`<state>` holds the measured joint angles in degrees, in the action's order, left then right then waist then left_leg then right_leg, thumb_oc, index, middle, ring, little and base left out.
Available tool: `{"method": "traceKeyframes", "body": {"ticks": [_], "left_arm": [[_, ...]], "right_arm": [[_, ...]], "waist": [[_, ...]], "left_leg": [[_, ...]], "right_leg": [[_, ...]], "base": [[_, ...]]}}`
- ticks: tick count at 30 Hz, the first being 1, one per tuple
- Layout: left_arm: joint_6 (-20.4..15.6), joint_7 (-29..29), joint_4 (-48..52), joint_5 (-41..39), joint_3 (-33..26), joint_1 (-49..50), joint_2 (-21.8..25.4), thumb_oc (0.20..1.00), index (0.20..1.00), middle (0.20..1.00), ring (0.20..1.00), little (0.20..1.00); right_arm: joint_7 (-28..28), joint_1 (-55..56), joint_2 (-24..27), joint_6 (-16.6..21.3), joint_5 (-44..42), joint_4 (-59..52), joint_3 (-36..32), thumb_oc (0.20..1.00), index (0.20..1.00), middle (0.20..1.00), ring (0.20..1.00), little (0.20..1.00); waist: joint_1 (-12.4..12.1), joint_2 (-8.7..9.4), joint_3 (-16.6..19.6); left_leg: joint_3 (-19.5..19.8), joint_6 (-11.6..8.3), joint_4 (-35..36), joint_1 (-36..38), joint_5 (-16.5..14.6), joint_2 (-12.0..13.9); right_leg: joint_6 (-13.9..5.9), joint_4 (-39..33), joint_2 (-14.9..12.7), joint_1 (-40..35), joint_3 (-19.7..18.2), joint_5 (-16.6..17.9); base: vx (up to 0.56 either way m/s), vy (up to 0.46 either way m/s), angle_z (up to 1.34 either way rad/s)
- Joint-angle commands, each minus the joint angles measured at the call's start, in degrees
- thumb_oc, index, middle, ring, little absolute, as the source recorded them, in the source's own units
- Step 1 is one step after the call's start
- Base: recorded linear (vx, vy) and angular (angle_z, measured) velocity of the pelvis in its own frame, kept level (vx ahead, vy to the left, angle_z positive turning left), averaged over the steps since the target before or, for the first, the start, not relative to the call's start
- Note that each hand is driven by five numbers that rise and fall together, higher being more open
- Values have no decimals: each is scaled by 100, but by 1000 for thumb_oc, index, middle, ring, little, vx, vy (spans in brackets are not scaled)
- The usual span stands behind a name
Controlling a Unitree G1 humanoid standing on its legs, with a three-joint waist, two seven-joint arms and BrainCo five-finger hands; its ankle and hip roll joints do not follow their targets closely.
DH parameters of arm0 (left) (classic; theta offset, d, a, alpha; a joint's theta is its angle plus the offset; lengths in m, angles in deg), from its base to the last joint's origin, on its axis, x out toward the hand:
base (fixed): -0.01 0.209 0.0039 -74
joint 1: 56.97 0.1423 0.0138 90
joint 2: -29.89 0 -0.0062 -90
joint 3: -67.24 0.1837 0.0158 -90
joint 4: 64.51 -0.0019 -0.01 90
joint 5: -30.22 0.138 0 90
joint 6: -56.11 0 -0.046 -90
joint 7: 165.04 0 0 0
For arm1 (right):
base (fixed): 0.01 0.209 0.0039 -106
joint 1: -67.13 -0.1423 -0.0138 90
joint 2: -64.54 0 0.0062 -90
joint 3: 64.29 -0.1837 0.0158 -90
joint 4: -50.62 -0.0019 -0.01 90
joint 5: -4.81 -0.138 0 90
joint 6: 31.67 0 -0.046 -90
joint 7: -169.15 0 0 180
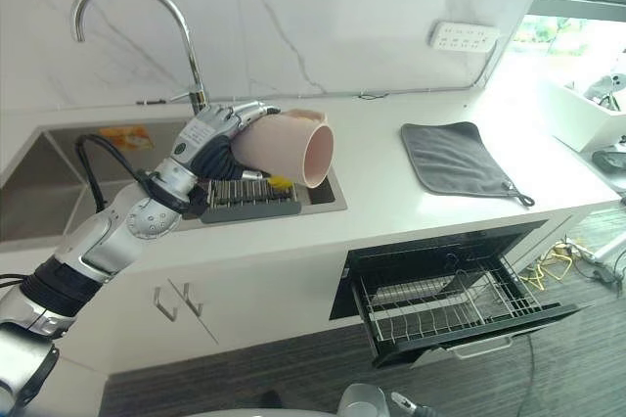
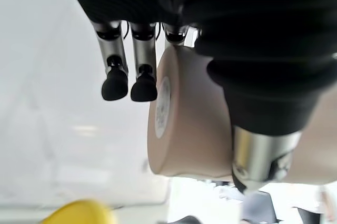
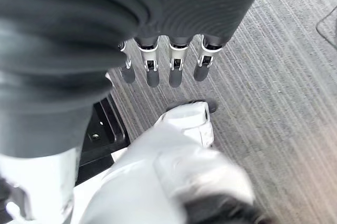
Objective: Place the dishes in the dishwasher.
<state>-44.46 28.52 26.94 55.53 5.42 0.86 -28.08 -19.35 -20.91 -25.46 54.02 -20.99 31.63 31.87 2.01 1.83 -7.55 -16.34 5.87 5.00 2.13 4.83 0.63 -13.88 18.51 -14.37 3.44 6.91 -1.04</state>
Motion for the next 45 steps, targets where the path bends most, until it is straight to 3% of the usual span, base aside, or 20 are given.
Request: {"method": "traceKeyframes", "body": {"ticks": [1,3,6,8,9,10,12,13,18,21,22,24,26,28,31,33,35,37,39,45], "left_arm": [[-11,292,-38,31,-504,-328,-68,200,200,200,200,200],[84,359,-7,61,-484,-305,-34,200,200,200,200,200],[546,366,176,22,-603,-216,-7,200,200,200,200,200],[728,499,415,27,-765,69,-211,200,200,200,200,200],[659,554,378,-8,-790,112,-219,200,200,200,200,200],[449,588,209,-56,-791,53,-218,200,200,200,200,200],[350,481,246,26,-931,229,-204,200,200,200,200,200],[201,402,238,74,-965,388,-176,200,200,200,200,200],[217,412,309,14,-1069,589,-198,200,200,200,200,200],[131,418,302,40,-1107,603,-226,200,200,200,200,200],[50,414,256,54,-1039,513,-214,200,200,200,200,200],[-84,435,58,5,-903,358,-204,200,200,200,200,200],[-34,477,-8,38,-814,253,-240,200,200,200,200,200],[83,538,-34,10,-765,165,-139,200,200,200,200,200],[178,470,96,-64,-926,430,-51,200,200,200,200,200],[347,342,461,-12,-1034,584,-155,200,200,200,200,200],[228,274,416,-25,-856,347,-349,200,200,200,200,200],[263,250,468,73,-776,283,-420,200,200,200,200,200],[243,297,433,110,-671,249,-454,200,200,200,200,200],[153,347,215,67,-573,156,-378,200,200,200,200,200]], "right_arm": [[-128,-51,-57,236,248,105,125,1000,1000,1000,1000,1000],[-222,-62,-87,303,350,89,188,1000,1000,1000,1000,1000],[-425,-135,-128,274,651,-75,551,1000,1000,1000,1000,1000],[-314,-139,-34,367,752,-281,689,1000,1000,1000,1000,1000],[-242,-73,13,303,770,-468,724,1000,1000,1000,1000,1000],[-184,17,96,219,593,-637,699,1000,1000,1000,1000,1000],[-8,-64,142,112,353,-574,694,1000,1000,1000,1000,1000],[141,-82,-4,161,133,-358,531,1000,1000,1000,1000,1000],[256,-21,-149,359,530,-363,611,1000,1000,1000,1000,1000],[320,-88,-95,398,384,-568,568,1000,1000,1000,1000,1000],[365,-124,-87,447,219,-677,555,1000,1000,1000,1000,1000],[372,-153,-101,474,23,-725,510,1000,1000,1000,1000,1000],[299,-179,-131,494,109,-648,528,1000,1000,1000,1000,1000],[149,-261,-139,439,296,-582,512,1000,1000,1000,1000,1000],[-149,-419,-120,374,680,-464,625,1000,1000,1000,1000,1000],[-193,-436,-51,218,659,-599,852,1000,1000,1000,1000,1000],[-168,-455,26,426,200,-540,843,1000,1000,1000,1000,1000],[-175,-494,10,503,25,-584,833,1000,1000,1000,1000,1000],[-112,-553,16,473,-189,-659,835,1000,1000,1000,1000,1000],[28,-542,-148,447,-86,-734,958,1000,1000,1000,1000,1000]], "waist": [[18,-33,142],[-53,-15,164],[-121,35,142],[8,-31,59],[56,-74,-8],[90,-93,-112],[-15,-190,-63],[14,-278,14],[-71,-311,155],[-70,-287,-40],[-21,-290,-195],[49,-253,-264],[107,-209,-234],[173,-151,-239],[-25,-153,-123],[-12,-142,-47],[-14,-165,2],[14,-258,25],[15,-331,52],[47,-401,289]], "left_leg": [[621,-388,0,679,-737,242],[683,-539,0,673,-683,443],[716,-955,0,598,-379,1059],[310,-1195,0,569,-48,1470],[111,-1243,-25,527,112,1500],[-79,-1240,-322,402,111,1372],[286,-878,-496,398,-391,531],[356,-768,-195,595,-384,396],[454,-652,-32,695,-524,237],[526,-379,-346,602,-689,84],[598,-219,-533,547,-799,19],[694,-157,-680,524,-874,-11],[788,-238,-710,599,-923,5],[837,-355,-688,744,-993,155],[699,-722,-617,834,-763,704],[586,-885,-657,753,-589,1031],[501,-920,-887,429,-503,929],[473,-969,-550,431,-334,828],[706,-960,-321,486,-240,710],[640,-953,0,635,-308,559]], "right_leg": [[209,-1322,46,-619,201,911],[192,-1570,15,-782,287,812],[292,-1710,275,-951,397,324],[529,-1509,512,-933,521,51],[616,-1464,586,-989,655,-5],[685,-1484,634,-1139,823,-49],[710,-1604,694,-1210,818,-1],[724,-1524,743,-1167,773,-22],[680,-1348,722,-1151,899,-173],[601,-183,607,-711,753,-73],[516,816,590,-326,579,142],[578,861,470,-120,366,345],[567,51,295,-200,218,534],[408,-555,103,-185,-57,905],[367,-1023,253,-619,293,261],[674,-1090,626,-777,295,-58],[837,-1415,783,-1018,481,-33],[820,-1497,812,-1061,562,-26],[861,-1530,834,-1097,545,-52],[742,-1865,735,-1226,623,79]], "base": [[-18,-584,-26],[2,-671,-19],[9,-780,-15],[-8,-456,26],[-23,-382,68],[-16,-320,101],[138,-131,83],[235,73,-28],[110,115,1],[-36,188,-10],[-56,130,7],[38,-67,50],[131,-364,70],[122,-523,36],[99,-585,21],[86,-554,-16],[64,-282,-7],[37,-6,40],[15,110,21],[-36,93,-6]]}}
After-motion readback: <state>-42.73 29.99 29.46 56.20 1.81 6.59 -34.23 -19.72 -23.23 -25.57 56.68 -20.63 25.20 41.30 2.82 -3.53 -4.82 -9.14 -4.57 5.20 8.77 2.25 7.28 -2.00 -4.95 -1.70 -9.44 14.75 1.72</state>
